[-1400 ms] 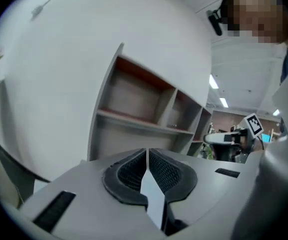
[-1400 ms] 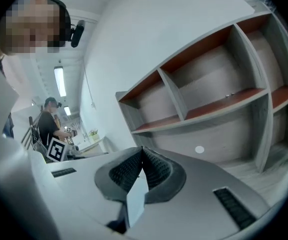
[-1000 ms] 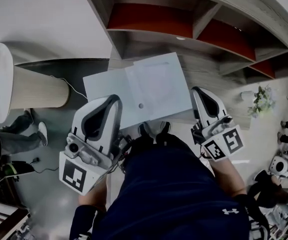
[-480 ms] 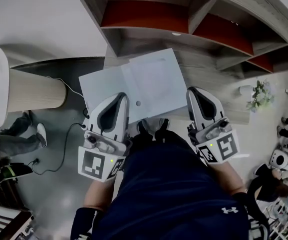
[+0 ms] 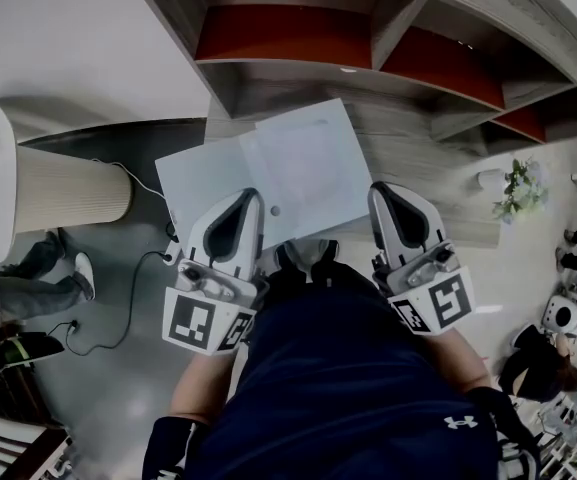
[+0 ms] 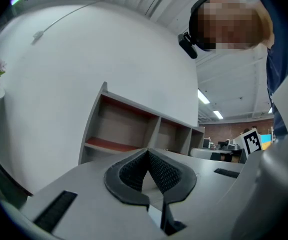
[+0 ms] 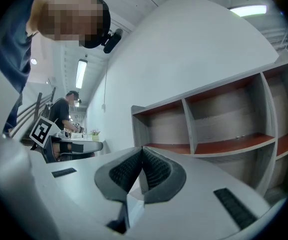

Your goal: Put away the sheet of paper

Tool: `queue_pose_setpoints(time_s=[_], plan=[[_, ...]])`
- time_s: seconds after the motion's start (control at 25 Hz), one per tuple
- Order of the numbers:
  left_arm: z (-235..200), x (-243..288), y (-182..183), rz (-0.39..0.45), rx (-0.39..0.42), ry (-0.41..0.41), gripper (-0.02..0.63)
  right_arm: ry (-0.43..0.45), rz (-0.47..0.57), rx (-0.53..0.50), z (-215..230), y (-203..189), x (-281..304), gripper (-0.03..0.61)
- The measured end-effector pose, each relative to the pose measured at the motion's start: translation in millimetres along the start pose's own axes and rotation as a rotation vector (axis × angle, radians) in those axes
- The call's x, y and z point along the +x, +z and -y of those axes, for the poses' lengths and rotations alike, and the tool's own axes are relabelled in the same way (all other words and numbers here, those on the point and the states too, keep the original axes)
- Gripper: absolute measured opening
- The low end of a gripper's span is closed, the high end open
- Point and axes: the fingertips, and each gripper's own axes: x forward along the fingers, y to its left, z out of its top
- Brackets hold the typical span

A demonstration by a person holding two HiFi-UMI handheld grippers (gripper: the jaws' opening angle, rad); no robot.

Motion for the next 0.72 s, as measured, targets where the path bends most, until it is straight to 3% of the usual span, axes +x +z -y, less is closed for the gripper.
queue_pose_setpoints(time_s=[0.72], plan=[[-0.1,1.1,-9.4,-0.026,-0.02,0.015,0.015,0.012,-0.016,-0.012,-0.9,-3.8,-0.6,0.006]])
